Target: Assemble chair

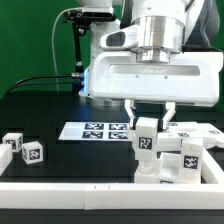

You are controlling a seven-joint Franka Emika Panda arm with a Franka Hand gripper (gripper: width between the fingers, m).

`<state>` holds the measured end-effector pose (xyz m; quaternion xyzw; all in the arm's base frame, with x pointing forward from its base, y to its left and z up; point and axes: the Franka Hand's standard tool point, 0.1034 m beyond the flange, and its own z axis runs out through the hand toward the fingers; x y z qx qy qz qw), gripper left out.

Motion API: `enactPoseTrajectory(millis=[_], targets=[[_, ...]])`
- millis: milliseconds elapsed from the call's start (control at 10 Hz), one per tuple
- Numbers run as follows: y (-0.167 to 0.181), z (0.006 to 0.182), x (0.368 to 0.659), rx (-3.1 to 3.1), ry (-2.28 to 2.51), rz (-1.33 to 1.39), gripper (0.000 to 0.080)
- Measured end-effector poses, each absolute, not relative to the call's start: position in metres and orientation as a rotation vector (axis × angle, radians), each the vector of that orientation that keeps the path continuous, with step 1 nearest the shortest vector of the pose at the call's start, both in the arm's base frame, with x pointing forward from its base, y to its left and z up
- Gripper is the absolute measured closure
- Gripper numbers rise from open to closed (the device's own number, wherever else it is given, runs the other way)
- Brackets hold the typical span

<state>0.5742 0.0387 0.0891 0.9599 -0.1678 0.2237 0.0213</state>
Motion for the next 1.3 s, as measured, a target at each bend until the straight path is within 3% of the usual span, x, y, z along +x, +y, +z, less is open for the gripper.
enactPoseTrajectory(millis=[900, 1000, 1100, 1300], targets=[[0.0461, 0.0802, 0.5707, 2.940, -0.537, 0.835, 0.0515], [0.0455, 0.0803, 0.5706, 2.939, -0.534, 0.834, 0.0403], [0.0450, 0.0793, 0.5700, 2.943, -0.522, 0.815, 0.0403], [0.0422, 0.0858, 0.5765, 2.978, -0.544, 0.681, 0.0171]])
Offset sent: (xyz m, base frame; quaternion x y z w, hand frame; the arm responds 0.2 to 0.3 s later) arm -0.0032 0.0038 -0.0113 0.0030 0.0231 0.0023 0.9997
